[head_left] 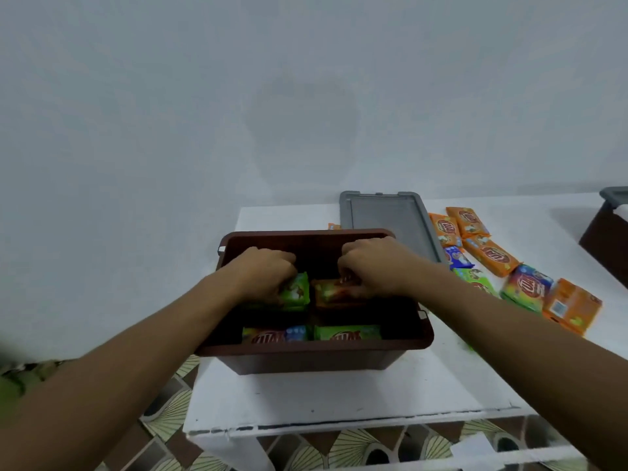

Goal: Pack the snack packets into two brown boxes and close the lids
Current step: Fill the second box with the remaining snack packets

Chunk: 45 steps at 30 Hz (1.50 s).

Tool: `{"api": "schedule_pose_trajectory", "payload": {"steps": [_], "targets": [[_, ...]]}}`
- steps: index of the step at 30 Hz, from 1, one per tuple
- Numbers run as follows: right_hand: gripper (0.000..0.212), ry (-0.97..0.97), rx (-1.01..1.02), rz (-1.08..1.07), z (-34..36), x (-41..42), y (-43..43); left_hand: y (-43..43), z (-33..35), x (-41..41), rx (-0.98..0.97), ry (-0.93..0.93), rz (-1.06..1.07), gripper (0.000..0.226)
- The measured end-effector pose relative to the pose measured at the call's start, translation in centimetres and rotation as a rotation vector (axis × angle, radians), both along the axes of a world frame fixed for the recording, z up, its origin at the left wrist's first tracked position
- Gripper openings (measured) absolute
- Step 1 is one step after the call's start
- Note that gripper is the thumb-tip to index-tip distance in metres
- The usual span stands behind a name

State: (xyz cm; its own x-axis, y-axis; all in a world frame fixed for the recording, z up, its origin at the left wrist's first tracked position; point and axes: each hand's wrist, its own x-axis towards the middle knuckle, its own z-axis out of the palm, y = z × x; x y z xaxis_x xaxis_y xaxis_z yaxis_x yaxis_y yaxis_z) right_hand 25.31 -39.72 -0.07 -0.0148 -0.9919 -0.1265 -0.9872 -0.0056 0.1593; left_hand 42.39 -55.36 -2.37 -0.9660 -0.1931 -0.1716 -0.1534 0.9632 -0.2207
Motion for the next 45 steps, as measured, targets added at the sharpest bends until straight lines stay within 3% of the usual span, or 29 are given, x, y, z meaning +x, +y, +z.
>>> {"api": "schedule_pose_trajectory", "payload": {"steps": [2,14,19,30,40,45], "targets": [[0.033,0.02,0.013,-0.007,-1.2,0.3,-0.3,0.2,-0.4,0.1,-0.011,0.01,-0.012,0.041],[0.065,0.088,0.063,-0.105,-2.2,1.0,-2.1,0.2,-1.1,-0.2,-0.037,-0.094,0.024,0.091],[0.061,0.029,0.029,-0.165,-2.9,1.2,-1.6,0.2,-2.0,-0.4,-0.07,-0.019,0.041,0.073],[0.059,0.009,-0.006,-0.182,-3.5,1.0,-1.5,-0.5,-1.2,-0.4,0.064,-0.139,0.3,0.077],[0.054,0.042,0.029,-0.194,-3.5,1.1,-1.3,0.0,-0.9,0.3,0.002,-0.147,0.263,0.081],[0.056,0.062,0.055,-0.185,-3.5,1.1,-1.3,0.2,-1.0,0.6,-0.01,-0.128,0.25,0.064]]}}
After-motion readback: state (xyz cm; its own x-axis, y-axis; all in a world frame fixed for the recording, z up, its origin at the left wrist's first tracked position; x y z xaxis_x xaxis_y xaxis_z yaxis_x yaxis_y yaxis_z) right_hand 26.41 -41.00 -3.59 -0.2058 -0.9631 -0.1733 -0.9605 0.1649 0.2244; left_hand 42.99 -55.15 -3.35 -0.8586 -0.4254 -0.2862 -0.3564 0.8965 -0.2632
